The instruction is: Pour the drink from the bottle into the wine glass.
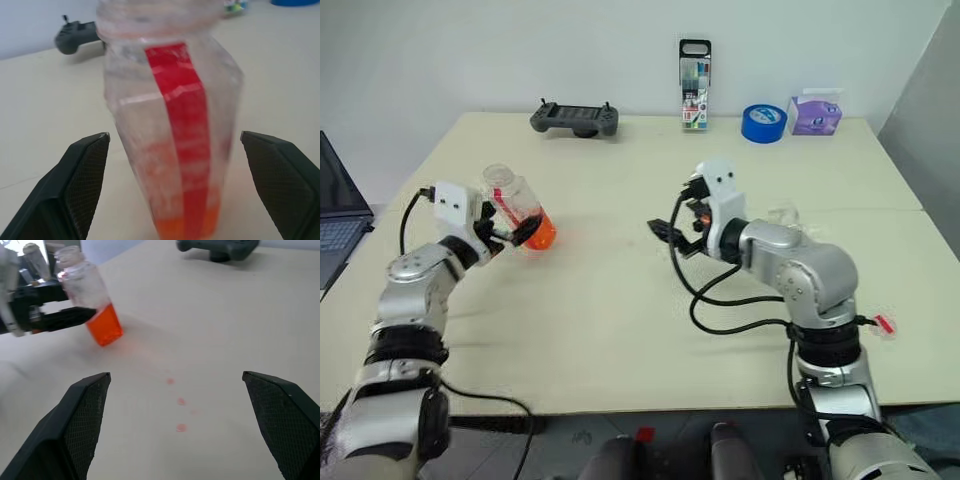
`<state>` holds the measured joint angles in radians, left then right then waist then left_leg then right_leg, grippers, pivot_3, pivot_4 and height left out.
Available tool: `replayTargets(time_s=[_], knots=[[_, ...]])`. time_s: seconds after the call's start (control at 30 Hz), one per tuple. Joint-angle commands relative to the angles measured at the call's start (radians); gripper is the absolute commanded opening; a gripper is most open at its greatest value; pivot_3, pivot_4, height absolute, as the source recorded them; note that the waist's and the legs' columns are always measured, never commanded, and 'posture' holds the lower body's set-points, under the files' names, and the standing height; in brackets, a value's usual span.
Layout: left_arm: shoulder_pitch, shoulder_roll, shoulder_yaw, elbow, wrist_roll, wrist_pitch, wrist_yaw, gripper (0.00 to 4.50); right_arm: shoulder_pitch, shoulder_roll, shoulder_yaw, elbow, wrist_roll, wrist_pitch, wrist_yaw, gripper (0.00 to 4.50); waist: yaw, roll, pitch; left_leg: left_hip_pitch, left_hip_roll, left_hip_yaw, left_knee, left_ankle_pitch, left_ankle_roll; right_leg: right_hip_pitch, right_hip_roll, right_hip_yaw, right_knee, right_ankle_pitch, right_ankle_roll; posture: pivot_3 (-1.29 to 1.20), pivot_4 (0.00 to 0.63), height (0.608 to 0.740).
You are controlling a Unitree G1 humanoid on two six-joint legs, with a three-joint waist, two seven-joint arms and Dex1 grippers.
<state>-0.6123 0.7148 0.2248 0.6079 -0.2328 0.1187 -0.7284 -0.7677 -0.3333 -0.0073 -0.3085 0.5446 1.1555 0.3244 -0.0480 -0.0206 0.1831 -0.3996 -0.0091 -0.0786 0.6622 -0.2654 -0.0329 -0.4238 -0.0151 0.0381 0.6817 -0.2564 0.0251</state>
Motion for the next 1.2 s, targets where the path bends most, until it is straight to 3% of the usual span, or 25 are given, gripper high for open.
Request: replayTargets(time_s=[0.03,0.23,0.37,0.53,0.63,0.77,1.03,1.2], knots=[[0.036,0.145,0.061,-0.148,-0.075,0.095,-0.15,4.47,0.02,-0.044,-0.064,-0.117,0.084,0.059,0.046,4.5,-0.002,0.0,0.0,0.0,0.001,-0.001,0.0,0.0,0.0,0.0,0.001,0.0,0.0,0.0,0.0,0.0,0.15,0.74],[0.174,0.32,0.132,-0.278,-0.155,0.288,-0.285,4.47,0.066,-0.138,-0.118,-0.134,0.134,0.101,0.086,4.5,-0.008,0.001,0.001,0.002,0.001,0.001,-0.001,0.0,0.0,0.003,0.001,0.0,0.0,-0.001,0.0,0.0,0.15,0.74],[0.044,0.338,0.117,-0.441,-0.314,0.468,-0.367,4.47,0.035,-0.204,-0.16,-0.038,0.042,0.133,-0.011,4.5,0.014,-0.004,0.003,0.001,0.0,0.001,0.001,0.0,0.0,0.003,0.001,-0.002,-0.001,-0.001,0.0,0.0,0.15,0.74],[-0.247,0.267,-0.069,-0.522,-0.376,0.589,-0.473,4.47,0.008,-0.229,-0.231,0.084,-0.022,0.096,-0.066,4.5,0.023,-0.005,0.002,-0.001,-0.001,0.002,0.002,0.0,0.0,0.004,0.006,-0.003,-0.002,-0.001,0.0,0.0,0.15,0.74],[-0.261,0.239,-0.177,-0.551,-0.349,0.588,-0.542,4.47,0.001,-0.248,-0.273,0.138,-0.048,0.163,-0.103,4.5,0.012,0.001,0.0,0.002,-0.002,0.008,0.0,0.0,0.0,0.004,0.005,0.004,-0.001,-0.001,0.0,0.0,0.15,0.74],[-0.196,0.199,-0.224,-0.614,-0.353,0.59,-0.55,4.47,-0.059,-0.269,-0.314,0.221,-0.083,0.327,-0.15,4.5,-0.012,0.002,0.002,0.001,0.002,0.011,-0.001,0.0,0.001,0.0,0.007,0.006,0.0,-0.001,0.0,0.0,0.15,0.74],[-0.158,-0.019,-0.3,-0.65,-0.246,0.482,-0.376,4.47,-0.143,-0.376,-0.083,0.545,-0.127,0.25,0.025,4.5,-0.009,0.002,0.002,0.003,0.003,0.009,0.0,0.0,0.001,0.003,0.012,0.005,0.0,0.0,-0.001,0.0,0.15,0.74],[-0.121,-0.066,-0.329,-0.676,-0.221,0.465,-0.357,4.47,-0.194,-0.383,0.016,0.666,-0.167,0.177,0.113,4.5,-0.01,0.002,0.002,0.001,0.003,0.011,0.0,-0.001,0.001,0.001,0.01,0.007,-0.001,0.0,-0.001,0.0,0.15,0.74]])
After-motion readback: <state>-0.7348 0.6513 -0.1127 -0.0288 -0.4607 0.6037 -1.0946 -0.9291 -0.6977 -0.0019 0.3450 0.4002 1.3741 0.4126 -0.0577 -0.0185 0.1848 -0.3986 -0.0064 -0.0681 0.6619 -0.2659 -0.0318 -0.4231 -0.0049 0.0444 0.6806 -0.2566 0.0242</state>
